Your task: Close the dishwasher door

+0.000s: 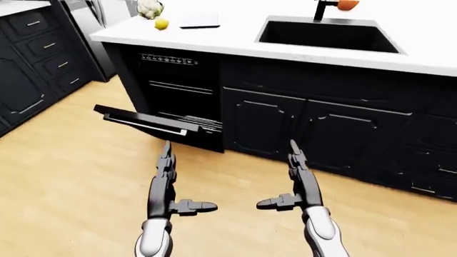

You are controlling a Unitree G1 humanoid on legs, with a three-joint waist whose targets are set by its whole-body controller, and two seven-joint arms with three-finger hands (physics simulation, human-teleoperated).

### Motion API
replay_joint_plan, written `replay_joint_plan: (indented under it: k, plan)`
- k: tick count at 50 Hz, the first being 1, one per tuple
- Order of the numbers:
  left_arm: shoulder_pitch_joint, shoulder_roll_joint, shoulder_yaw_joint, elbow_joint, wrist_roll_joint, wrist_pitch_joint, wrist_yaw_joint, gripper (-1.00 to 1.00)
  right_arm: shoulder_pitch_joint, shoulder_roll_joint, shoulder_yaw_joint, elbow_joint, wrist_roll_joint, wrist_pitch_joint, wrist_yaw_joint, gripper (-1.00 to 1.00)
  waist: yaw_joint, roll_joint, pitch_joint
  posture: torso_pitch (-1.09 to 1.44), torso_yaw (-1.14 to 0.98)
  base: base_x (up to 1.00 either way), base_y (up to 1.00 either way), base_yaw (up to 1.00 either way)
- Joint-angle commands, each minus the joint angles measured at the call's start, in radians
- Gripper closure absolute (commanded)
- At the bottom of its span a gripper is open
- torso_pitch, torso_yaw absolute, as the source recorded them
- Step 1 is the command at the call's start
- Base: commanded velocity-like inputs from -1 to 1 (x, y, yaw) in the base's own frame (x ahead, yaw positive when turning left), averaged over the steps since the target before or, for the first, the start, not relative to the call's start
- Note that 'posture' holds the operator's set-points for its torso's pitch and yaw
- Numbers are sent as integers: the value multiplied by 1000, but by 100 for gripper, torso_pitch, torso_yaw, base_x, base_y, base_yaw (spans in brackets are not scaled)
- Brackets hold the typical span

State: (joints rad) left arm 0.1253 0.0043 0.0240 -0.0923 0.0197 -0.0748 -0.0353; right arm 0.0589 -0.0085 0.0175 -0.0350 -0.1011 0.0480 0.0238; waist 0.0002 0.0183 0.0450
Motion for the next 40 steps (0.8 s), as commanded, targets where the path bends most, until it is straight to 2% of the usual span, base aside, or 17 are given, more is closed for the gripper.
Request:
replay_joint_plan:
  k: [1, 3, 5, 6, 7, 9, 16, 18, 19, 20, 21, 24, 31, 33, 34, 35, 40]
  plan:
    - [-8, 5, 8, -37, -2, -28, 3, -100, -14, 5, 10, -42, 1, -28, 4, -100, 2, -1, -11, 0, 0, 0, 0, 69]
    - [-9, 5, 8, -36, -2, -28, 3, -100, -12, 5, 10, -44, 1, -29, 4, -100, 1, 35, -14, 0, 0, 0, 0, 69]
    - [-9, 5, 8, -35, -1, -29, 4, -100, -14, 5, 10, -41, 3, -30, 5, -100, 10, 105, -40, 0, 0, 0, 0, 69]
    - [-9, 5, 9, -35, -2, -29, 4, -100, -14, 5, 10, -40, 3, -30, 6, -100, 22, 55, -19, 0, 0, 0, 0, 68]
    - [-11, 5, 9, -35, -2, -28, 4, -100, -14, 5, 10, -42, 3, -28, 6, -100, 22, 60, -27, 0, 0, 0, 0, 68]
    - [-11, 5, 10, -34, -3, -28, 4, -100, -13, 5, 10, -44, 3, -28, 6, -100, 34, 39, -37, 0, 0, 0, 0, 68]
    - [-13, 5, 10, -31, -1, -32, 5, -100, -18, 4, 9, -37, 4, -30, 8, -100, 24, -42, -10, 0, 0, 0, 0, 69]
    - [-8, 5, 9, -36, -1, -33, 4, -100, -20, 4, 9, -34, 4, -30, 9, -100, 19, -92, -17, 0, 0, 0, 0, 69]
    - [-8, 5, 8, -35, 1, -34, 4, -100, -21, 4, 9, -31, 4, -32, 8, -100, 10, -131, -34, 0, 0, 0, 0, 69]
    - [-7, 4, 7, -34, 2, -36, 5, -100, -22, 4, 9, -31, 5, -31, 9, -100, 1, -73, -18, 0, 0, 0, 0, 68]
    - [-7, 4, 5, -31, 3, -38, 5, -100, -23, 4, 9, -30, 5, -32, 9, -100, 9, -94, -14, 0, 0, 0, 0, 68]
    - [-3, 2, 1, -28, 8, -47, 6, -100, -24, 5, 9, -27, 6, -34, 10, -100, 11, -79, -26, 0, 0, 0, 0, 68]
    - [2, 3, 5, -39, 3, -43, 6, -100, -15, 5, 11, -40, 5, -31, 10, -100, 1, 19, -11, 0, 0, 0, 0, 68]
    - [5, 3, 4, -40, 4, -44, 7, -100, -8, 4, 11, -47, 5, -31, 11, -100, 4, 74, -24, 0, 0, 0, 0, 69]
    - [10, 2, 3, -47, 4, -43, 7, -100, -4, 5, 12, -52, 5, -29, 12, -100, 7, 82, -39, 0, 0, 0, 0, 69]
    - [14, 2, 2, -53, 3, -41, 7, -100, -1, 4, 13, -55, 5, -28, 12, -100, 19, 60, -25, 0, 0, 0, 0, 68]
    - [8, 2, 4, -51, 3, -37, 7, -100, -5, 5, 13, -58, 4, -22, 12, -100, 33, 14, -23, 0, 0, 0, 0, 68]
